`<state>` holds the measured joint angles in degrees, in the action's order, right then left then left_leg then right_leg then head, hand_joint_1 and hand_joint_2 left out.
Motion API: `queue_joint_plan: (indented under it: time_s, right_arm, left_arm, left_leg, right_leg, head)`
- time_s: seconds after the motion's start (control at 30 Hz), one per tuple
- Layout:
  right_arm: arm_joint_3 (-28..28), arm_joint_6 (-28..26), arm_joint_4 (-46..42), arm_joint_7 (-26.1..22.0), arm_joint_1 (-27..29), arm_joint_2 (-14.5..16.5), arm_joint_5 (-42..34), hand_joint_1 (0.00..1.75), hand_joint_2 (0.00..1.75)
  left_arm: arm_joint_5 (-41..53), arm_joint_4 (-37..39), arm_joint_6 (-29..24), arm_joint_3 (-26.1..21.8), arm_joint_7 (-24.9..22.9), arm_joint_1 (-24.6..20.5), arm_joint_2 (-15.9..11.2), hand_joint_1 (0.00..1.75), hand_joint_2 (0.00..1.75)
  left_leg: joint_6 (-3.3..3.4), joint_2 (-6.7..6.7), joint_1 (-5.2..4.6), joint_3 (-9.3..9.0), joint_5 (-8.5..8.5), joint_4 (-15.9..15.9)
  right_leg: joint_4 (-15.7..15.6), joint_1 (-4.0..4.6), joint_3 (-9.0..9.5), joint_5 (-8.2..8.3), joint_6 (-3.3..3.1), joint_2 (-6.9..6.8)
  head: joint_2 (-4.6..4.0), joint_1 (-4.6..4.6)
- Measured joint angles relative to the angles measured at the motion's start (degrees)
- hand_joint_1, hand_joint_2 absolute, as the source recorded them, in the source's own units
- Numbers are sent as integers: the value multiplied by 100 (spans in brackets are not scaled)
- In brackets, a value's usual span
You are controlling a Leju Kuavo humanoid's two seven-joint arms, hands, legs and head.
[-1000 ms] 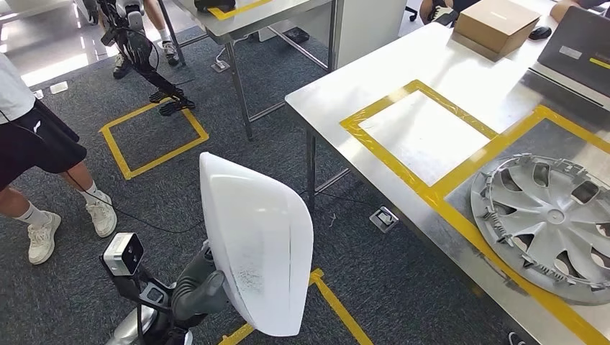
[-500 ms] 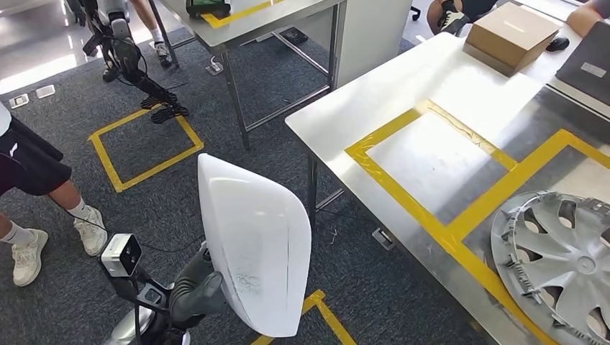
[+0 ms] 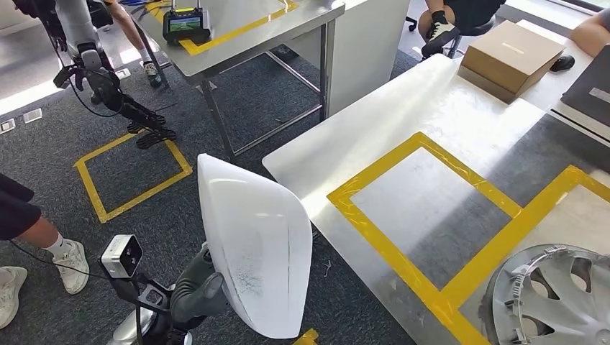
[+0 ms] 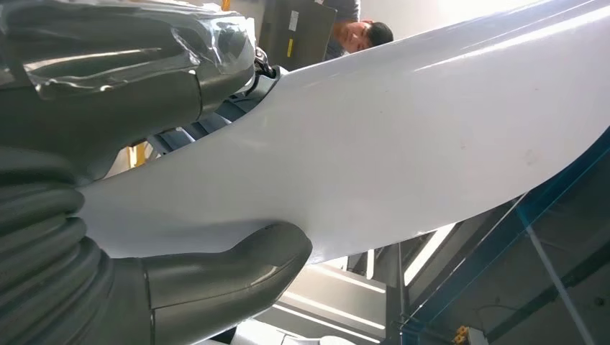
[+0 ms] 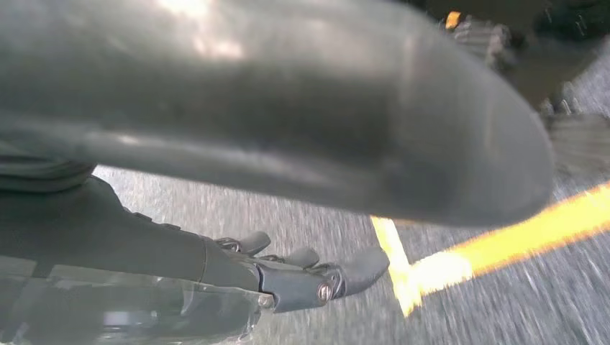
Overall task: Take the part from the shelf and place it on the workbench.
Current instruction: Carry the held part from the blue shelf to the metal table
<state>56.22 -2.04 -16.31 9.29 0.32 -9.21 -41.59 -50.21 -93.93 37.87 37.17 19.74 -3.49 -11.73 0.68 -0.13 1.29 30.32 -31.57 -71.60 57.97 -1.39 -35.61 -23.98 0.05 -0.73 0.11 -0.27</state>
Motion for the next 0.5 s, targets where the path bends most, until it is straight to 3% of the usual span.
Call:
queue_joint_plan:
  time_s: [0.03, 0.1, 0.13, 0.17, 0.2, 0.27, 0.3, 0.33, 0.37, 0.43, 0.5]
  right_arm:
    - [0, -2, 0, -1, 6, -6, -1, 0, 0]
    - [3, -4, 0, -1, 32, 5, -8, 0, 0]
    - [9, -4, 0, -1, 55, 25, -14, 0, 0]
    - [17, -4, 0, 0, 79, 51, -20, 0, 0]
    - [27, -9, 0, 1, 109, 84, -29, 0, 0]
    - [45, -22, 0, 0, 150, 144, -44, 0, 0]
    - [51, -30, 0, -2, 161, 163, -52, 0, 0]
    - [55, -35, 0, -4, 164, 172, -56, 0, 0]
    - [58, -42, 0, -7, 170, 171, -63, 0, 0]
    - [69, -51, 0, -24, 186, 162, -84, 0, 0]
    - [80, -56, 0, -57, 183, 155, -110, 0, 0]
  left_arm:
    - [-2, 1, 0, -1, 0, 4, -4, 175, 175]
    - [-1, 1, -1, -1, 0, 13, -12, 175, 175]
    - [1, 1, -1, 0, 1, 16, -14, 175, 175]
    - [3, 1, -1, 1, 3, 17, -14, 175, 175]
    - [4, 2, -1, 1, 6, 18, -15, 175, 175]
    - [8, 6, -3, -1, 13, 26, -27, 175, 175]
    - [12, 8, -3, -1, 15, 29, -32, 175, 175]
    - [14, 8, -3, -3, 17, 28, -35, 175, 175]
    - [9, 4, -3, -4, 19, 24, -32, 175, 175]
    - [-54, -9, 3, -7, 19, 13, -18, 175, 175]
    - [-138, -21, 12, -8, 15, 10, -3, 175, 175]
  left_leg:
    - [-4, 4, -2, 312, -226, -276]
    - [13, 5, -16, 779, -856, -389]
    - [38, 5, -36, 927, -1059, -269]
    - [79, 5, -68, 1031, -1054, -44]
    - [139, 6, -113, 1094, -738, 281]
    - [263, -20, -224, 1153, 424, 950]
    - [298, -44, -264, 1150, 927, 1160]
    - [309, -69, -288, 1143, 1196, 1254]
    - [307, -83, -284, 1107, 1283, 1296]
    - [314, -88, -260, 1047, 1274, 1346]
    - [346, -87, -244, 995, 1246, 1393]
  right_leg:
    - [-2, 17, 124, -109, -28, 26]
    - [-4, 41, 392, -321, -51, 87]
    - [-4, 49, 531, -418, -51, 115]
    - [-5, 49, 670, -513, -47, 143]
    - [-12, 45, 771, -605, -37, 168]
    - [-9, 60, 943, -778, 4, 241]
    - [-20, 75, 975, -850, 30, 276]
    - [-37, 91, 1017, -905, 59, 311]
    - [-67, 113, 1031, -946, 87, 325]
    - [-4, 117, 1034, -1052, 121, 262]
    - [516, 113, 758, -1310, 105, 165]
  head:
    - [0, -3]
    - [0, -2]
    - [0, -2]
    - [0, -2]
    - [0, -2]
    - [0, -9]
    - [0, -8]
    - [0, -7]
    - [0, -3]
    - [0, 5]
    - [0, 10]
